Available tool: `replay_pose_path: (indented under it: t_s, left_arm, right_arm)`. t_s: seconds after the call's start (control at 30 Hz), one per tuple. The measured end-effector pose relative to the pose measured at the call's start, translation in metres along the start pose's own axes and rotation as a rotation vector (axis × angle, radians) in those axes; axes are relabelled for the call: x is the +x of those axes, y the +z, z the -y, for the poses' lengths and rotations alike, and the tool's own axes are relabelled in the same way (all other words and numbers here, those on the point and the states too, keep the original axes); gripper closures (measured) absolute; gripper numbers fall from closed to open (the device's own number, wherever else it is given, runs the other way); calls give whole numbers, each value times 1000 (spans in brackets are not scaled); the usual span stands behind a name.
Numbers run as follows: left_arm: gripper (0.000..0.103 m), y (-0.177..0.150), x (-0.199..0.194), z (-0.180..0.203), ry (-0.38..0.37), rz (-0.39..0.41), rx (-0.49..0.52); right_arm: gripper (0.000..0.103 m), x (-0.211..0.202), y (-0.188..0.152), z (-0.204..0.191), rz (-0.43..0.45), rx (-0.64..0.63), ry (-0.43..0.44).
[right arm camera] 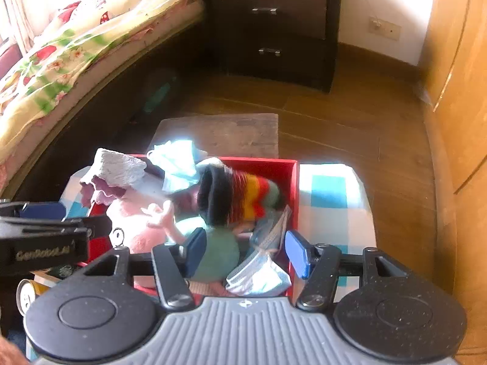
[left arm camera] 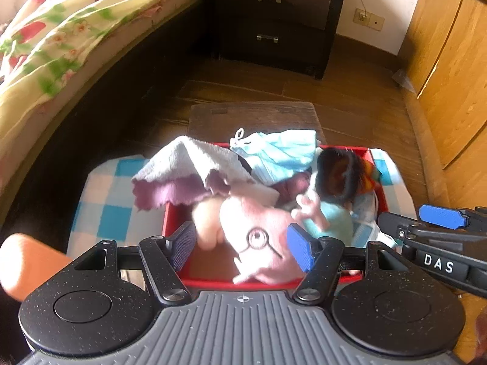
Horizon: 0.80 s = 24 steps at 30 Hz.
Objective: Organize soft objects
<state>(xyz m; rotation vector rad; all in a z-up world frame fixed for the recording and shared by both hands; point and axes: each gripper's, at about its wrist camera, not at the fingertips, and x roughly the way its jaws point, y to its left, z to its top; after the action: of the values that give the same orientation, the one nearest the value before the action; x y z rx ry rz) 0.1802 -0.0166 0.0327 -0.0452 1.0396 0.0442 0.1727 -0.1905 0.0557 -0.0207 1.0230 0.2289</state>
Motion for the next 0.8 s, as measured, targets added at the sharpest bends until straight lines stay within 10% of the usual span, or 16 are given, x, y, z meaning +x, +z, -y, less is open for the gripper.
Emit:
replay_pose_path:
  t_s: [0.8]
  left_arm:
    - [35, -117, -53, 13, -40, 5, 23]
  right_arm:
    - [68, -72, -108, -9, -9, 11, 26]
